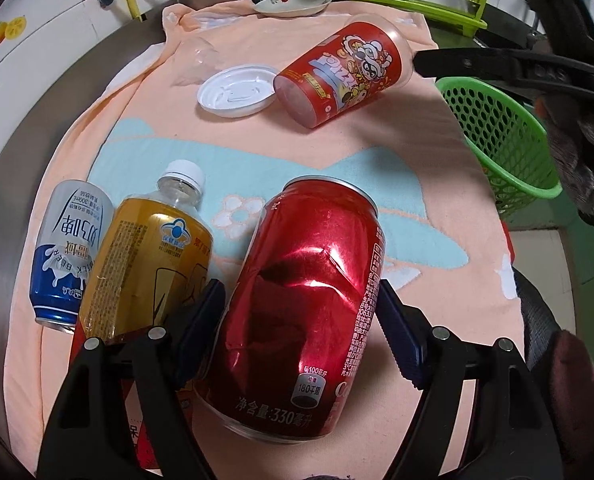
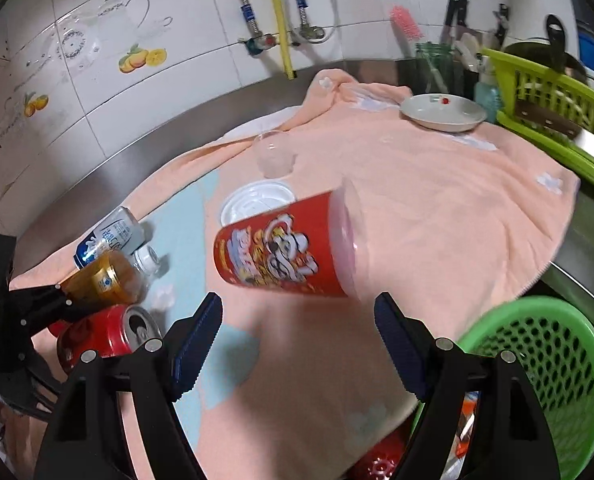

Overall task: Collect trash
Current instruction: 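Reach the right gripper to the red cartoon cup and grasp it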

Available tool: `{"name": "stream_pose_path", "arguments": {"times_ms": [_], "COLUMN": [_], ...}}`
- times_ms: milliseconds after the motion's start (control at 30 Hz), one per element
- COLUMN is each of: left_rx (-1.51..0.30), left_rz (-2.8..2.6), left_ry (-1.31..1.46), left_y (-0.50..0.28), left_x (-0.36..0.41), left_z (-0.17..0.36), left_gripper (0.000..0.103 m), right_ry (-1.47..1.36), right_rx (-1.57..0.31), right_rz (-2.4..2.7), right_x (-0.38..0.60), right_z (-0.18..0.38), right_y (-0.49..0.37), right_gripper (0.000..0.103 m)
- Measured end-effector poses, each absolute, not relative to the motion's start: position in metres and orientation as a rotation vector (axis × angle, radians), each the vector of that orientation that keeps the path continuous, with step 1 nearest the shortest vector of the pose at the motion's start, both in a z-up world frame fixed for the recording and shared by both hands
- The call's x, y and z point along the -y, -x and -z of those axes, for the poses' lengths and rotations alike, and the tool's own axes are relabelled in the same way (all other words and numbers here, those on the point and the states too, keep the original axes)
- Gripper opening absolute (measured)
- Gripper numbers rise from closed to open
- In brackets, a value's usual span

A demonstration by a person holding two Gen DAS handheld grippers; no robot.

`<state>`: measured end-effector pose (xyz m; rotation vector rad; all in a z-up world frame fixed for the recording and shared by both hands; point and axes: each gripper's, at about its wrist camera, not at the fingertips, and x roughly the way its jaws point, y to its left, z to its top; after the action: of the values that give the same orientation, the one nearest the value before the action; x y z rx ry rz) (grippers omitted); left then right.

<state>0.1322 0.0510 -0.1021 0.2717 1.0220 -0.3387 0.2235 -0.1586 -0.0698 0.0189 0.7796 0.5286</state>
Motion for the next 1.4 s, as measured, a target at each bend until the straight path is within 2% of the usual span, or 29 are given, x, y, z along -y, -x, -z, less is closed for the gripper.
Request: {"name": "stream_pose_path", "arguments": {"times_ms": [600,1300,1400], "left_rx": [-1.006,-1.004,-1.002], "left_rz": [0.339,0.326,0.330], "left_ry": [-0.238,-0.204,-0.198], "left_y": [-0.129,-0.126,-0.125], "left_x": [-0.054,-0.057,-0.057], "left_z": [0.100,0.097,0.097], "left_gripper": [0.073,0.071,0.071], "right_ry": [0.048,0.071,0.052], "right_rx": [-0.791,-0.795,-0.794], "right_rz": [-0.565,-0.663,-0.684], "right_x": [0.137,0.124,0.123], "right_z": [0.082,0.080,0.081], "right_y": [-0.248,-0.221,-0.222], "right_gripper": [0.075,0.075,0.068]}}
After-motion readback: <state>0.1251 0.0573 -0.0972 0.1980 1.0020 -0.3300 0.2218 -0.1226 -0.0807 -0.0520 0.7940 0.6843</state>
